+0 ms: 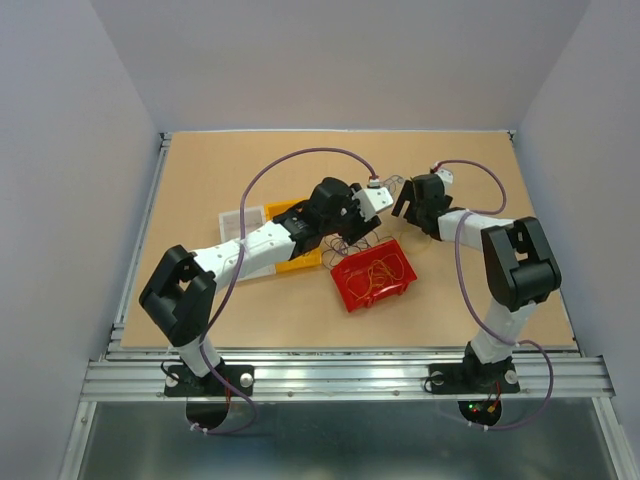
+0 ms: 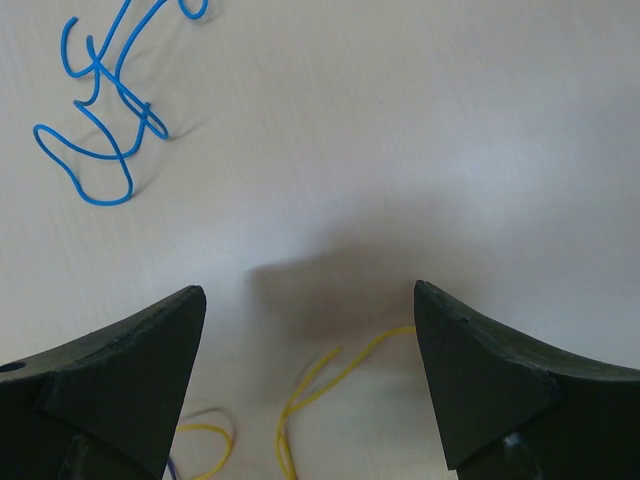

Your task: Untangle the cables

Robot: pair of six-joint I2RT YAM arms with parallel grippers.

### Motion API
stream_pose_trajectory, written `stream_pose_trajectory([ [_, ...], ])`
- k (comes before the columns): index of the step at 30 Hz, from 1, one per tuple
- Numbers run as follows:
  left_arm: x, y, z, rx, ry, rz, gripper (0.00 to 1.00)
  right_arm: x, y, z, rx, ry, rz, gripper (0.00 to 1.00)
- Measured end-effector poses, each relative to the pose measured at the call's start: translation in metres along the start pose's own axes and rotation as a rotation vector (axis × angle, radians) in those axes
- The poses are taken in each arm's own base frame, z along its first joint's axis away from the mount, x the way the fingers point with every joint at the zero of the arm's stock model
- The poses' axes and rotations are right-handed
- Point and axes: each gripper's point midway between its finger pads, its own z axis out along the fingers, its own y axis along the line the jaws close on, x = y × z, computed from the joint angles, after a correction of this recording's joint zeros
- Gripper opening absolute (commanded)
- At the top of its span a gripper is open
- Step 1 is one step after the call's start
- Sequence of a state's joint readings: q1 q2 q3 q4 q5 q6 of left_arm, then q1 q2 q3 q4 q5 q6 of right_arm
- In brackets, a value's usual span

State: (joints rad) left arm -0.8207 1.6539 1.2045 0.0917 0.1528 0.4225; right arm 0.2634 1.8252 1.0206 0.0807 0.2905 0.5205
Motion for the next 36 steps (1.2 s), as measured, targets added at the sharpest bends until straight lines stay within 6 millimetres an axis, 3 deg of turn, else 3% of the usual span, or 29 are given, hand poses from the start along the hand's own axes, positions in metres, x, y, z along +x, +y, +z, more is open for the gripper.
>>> stream_pose_trajectory([
  [6,0.000,0.002,0.000,-0.005,-0.001,-0.004,0.66,-0.008,-0.020,-0.028,0.048,-0.061,0.006,0.92],
  [13,0.000,0.002,0.000,-0.005,-0.001,-0.004,0.66,-0.030,-0.027,-0.052,0.072,-0.153,0.102,0.97],
  [17,0.000,0.002,0.000,-0.005,-0.001,-0.004,0.66,-0.028,-0.025,-0.049,0.073,-0.152,0.211,0.93],
  [31,0.000,0.002,0.000,-0.004,-0.001,-0.004,0.66,0.014,-0.010,-0.023,0.058,-0.011,0.478,0.78],
  [34,0.000,0.002,0.000,-0.004,-0.001,-0.004,0.66,0.012,-0.002,-0.015,0.046,-0.001,0.507,0.62],
  [35,0.000,0.002,0.000,-0.004,-0.001,-0.004,0.66,0.011,0.001,-0.010,0.044,-0.002,0.519,0.37],
  [36,0.000,0.002,0.000,-0.004,-0.001,-0.004,0.65,0.009,0.004,-0.007,0.038,-0.002,0.522,0.19],
])
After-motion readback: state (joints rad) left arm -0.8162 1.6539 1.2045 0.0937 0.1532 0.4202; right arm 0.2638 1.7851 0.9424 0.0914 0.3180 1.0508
